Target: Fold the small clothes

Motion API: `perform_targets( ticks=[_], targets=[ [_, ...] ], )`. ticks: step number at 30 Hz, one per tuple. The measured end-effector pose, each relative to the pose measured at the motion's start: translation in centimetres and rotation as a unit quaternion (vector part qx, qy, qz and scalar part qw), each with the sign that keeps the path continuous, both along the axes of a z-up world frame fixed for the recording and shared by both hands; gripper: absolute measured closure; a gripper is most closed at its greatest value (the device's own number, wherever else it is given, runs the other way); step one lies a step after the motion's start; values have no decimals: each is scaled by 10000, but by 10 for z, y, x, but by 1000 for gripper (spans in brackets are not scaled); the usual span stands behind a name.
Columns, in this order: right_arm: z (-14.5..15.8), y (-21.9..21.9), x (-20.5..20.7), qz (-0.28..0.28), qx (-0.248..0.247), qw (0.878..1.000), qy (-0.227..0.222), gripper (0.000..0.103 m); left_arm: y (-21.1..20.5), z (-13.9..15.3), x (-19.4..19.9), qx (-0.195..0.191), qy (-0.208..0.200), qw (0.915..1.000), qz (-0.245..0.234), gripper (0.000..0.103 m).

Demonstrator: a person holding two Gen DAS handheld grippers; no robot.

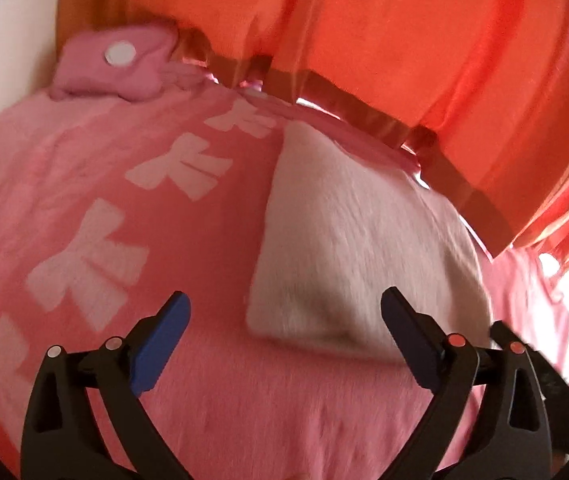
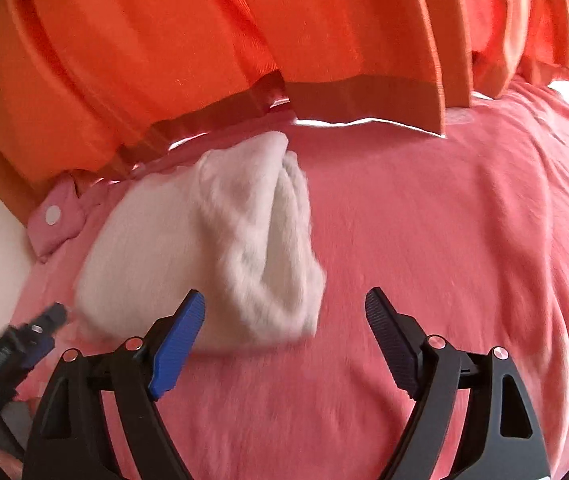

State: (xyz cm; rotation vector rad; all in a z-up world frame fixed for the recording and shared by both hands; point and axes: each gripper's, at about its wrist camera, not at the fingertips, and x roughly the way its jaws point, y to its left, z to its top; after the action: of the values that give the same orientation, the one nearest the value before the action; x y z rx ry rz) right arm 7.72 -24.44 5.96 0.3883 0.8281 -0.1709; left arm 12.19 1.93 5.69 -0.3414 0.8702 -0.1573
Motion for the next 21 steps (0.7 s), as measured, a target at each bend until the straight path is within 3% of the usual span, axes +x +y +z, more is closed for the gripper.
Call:
perform_targets(
  ticks=[4,8,9,10,11,13,16,18,20,21],
  targets=[
    [-26,-15,37,161,823,9960,318,23,7,-24,44,-552,548,9970,-53,9],
    [-45,-11,63,390,1242,9901,527,24,9,-51,71,-1461,1027,9836,-262,8],
    [-45,-8,67,460,1253,9898,505,29,7,-52,74,-1550,1032,9820,-305,10],
    [-44,-4,69,590,1298,9887,459,52,4,-51,77,-1595,983,9815,-390,27],
    [-36,1,71,690,1174,9899,397,64,0,-48,79,-1741,906,9788,-592,40],
    [-13,9,69,805,791,9936,91,74,-7,-32,81,-1688,669,9808,-718,54],
    [49,16,52,1016,609,9885,-938,78,-18,10,72,-1482,-25,9842,-973,58],
    [74,19,39,1071,376,9841,-1364,79,-22,39,60,-1489,-544,9805,-1163,58],
    [77,14,35,1083,259,9830,-1461,78,-27,50,53,-1369,-727,9798,-1265,57],
    [66,9,40,1032,206,9864,-1262,77,-31,46,52,-1154,-709,9829,-1247,55]
  ],
)
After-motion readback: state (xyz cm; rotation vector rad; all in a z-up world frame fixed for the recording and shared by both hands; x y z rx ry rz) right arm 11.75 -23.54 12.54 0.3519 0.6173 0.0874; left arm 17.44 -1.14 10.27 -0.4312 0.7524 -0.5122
